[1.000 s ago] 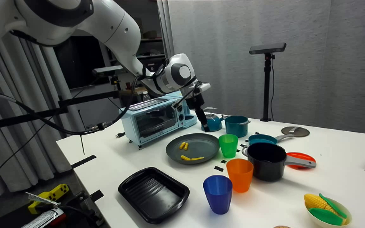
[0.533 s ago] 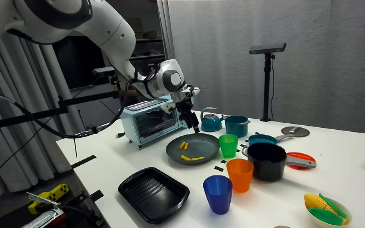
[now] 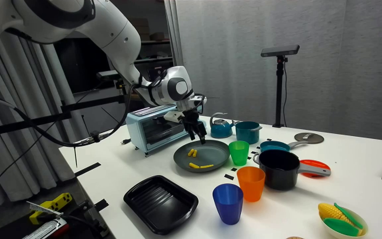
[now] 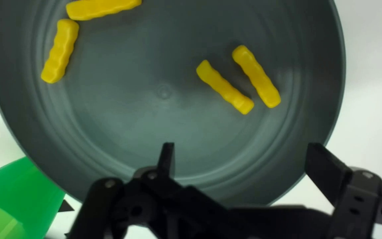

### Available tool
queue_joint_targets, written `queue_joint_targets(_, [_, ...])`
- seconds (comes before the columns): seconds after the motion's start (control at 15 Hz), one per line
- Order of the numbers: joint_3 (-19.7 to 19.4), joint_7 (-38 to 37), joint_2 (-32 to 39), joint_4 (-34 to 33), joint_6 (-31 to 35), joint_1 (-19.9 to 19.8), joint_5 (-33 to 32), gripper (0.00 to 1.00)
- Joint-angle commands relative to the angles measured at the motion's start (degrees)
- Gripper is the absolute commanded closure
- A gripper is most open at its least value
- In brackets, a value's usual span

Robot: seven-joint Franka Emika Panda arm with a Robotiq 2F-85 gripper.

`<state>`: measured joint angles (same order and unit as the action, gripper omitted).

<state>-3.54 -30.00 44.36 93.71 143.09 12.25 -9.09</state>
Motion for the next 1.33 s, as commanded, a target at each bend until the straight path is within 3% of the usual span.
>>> queue_joint_targets(0.0, [1.19,6.10,-1.62,3.08,0.64,-1.04,2.64,0.00])
queue_joint_targets(1.07, [1.15,12.49,3.00,-0.35,-0.99,-0.07,1.92,0.00])
queue_joint_targets(1.13, [1.18,12.50,3.13,-0.48,-1.04,0.03,1.93,0.16])
queue_joint_targets(1.27, [1.20,12.55,3.37,-0.78,-0.95,0.19,1.90,0.34])
